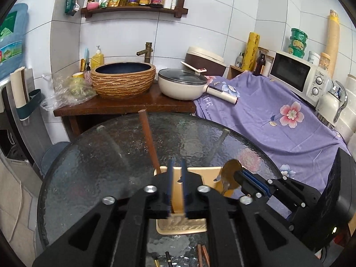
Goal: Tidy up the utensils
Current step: 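Open both grippers in the holder and withdraw them toward the utensils, then grasp a black gold-tipped chopstick with the left gripper while the right gripper grasps the wooden-handled spoon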
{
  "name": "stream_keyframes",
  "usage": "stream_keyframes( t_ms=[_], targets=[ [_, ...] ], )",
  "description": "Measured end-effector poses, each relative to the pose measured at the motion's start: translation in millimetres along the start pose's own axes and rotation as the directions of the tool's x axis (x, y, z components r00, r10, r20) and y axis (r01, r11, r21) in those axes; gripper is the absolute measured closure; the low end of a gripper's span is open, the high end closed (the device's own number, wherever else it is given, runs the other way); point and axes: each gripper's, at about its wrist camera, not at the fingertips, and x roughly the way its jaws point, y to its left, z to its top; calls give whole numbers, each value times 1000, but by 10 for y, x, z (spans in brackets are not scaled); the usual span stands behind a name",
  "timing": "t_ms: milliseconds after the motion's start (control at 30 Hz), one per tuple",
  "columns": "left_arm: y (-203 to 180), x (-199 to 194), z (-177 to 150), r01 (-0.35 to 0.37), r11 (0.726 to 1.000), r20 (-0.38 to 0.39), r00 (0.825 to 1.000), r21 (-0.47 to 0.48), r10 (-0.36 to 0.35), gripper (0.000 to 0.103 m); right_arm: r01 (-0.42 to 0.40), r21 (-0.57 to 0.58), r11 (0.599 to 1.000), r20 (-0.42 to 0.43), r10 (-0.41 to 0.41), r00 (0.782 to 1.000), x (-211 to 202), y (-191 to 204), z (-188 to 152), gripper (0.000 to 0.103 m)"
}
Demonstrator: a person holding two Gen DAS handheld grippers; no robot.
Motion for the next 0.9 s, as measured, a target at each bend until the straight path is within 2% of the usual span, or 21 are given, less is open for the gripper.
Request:
stream_keyframes(
  t_ms=[33, 67, 100, 167, 300, 400, 500, 633, 800, 900],
  targets=[
    [14, -38, -29, -1, 1000, 6, 1000, 0, 1, 70, -10, 13, 1000, -10, 10, 1000, -37, -12, -22, 79],
    [30, -81, -61, -6, 1000, 16, 1000, 0, 6, 49, -19, 30, 999, -5, 19, 1000, -108, -33, -57, 58],
    [55, -147, -122, -19, 1000, 34, 999, -1, 19, 36, -16, 43, 999, 5, 15, 1000, -177, -47, -88, 48],
    [101, -226, -223, -48, 999, 50, 998, 0, 48, 31, -9, 53, 999, -18, 10, 1000, -278, -65, -153, 48],
    [245, -269, -512, -99, 995, 0, 995, -12, 99, 13, -38, 109, 993, -171, 57, 984, -325, -99, -364, 48],
    [307, -211, -764, -156, 988, -65, 986, 14, 156, 12, -49, 117, 992, -278, 80, 957, -303, -59, -588, 48],
    [364, -117, -1038, -218, 975, -132, 966, 49, 223, 12, -52, 114, 992, -351, 89, 932, -282, -4, -793, 52],
    [409, -37, -1311, -192, 980, -201, 959, 50, 199, 18, -33, 127, 991, -423, 84, 902, -258, 66, -1036, 59],
    [367, 73, -1533, -159, 986, -276, 947, 52, 167, 49, -5, 114, 994, -479, 60, 876, -191, 123, -1162, 68],
    [355, 135, -1607, -146, 989, -307, 940, 39, 151, 61, 7, 115, 993, -506, 52, 861, -128, 130, -1214, 72]
  ],
)
